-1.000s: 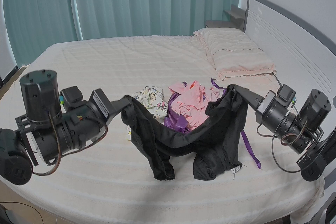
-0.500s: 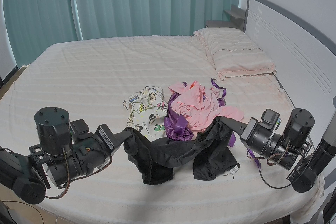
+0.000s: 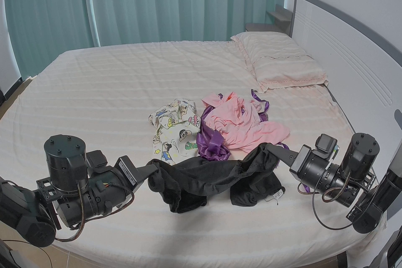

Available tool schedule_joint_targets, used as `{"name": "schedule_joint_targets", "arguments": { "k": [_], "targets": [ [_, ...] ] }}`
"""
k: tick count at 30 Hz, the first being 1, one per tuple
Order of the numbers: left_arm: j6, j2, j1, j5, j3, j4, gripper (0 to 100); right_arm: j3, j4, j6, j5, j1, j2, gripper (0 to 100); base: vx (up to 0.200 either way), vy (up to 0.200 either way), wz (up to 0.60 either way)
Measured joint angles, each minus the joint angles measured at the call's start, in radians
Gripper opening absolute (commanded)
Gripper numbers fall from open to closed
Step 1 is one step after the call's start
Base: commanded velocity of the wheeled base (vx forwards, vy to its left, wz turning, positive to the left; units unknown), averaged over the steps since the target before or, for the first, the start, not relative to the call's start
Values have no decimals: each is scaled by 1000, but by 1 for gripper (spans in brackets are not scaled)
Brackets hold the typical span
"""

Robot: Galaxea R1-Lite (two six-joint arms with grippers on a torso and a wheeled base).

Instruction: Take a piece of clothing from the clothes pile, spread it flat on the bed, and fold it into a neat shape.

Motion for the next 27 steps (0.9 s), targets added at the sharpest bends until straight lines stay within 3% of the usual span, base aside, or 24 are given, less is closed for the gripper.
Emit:
{"name": "schedule_joint_targets", "arguments": {
  "k": [13, 27],
  "targets": [
    [-1, 0, 5, 0, -3, 0, 0, 0, 0, 1, -1, 1, -5, 0, 0, 0, 0],
    [-3, -5, 19, 1, -1, 0, 0, -2, -1, -4, -40, 19, -15, 0, 0, 200, 0]
  ]
}}
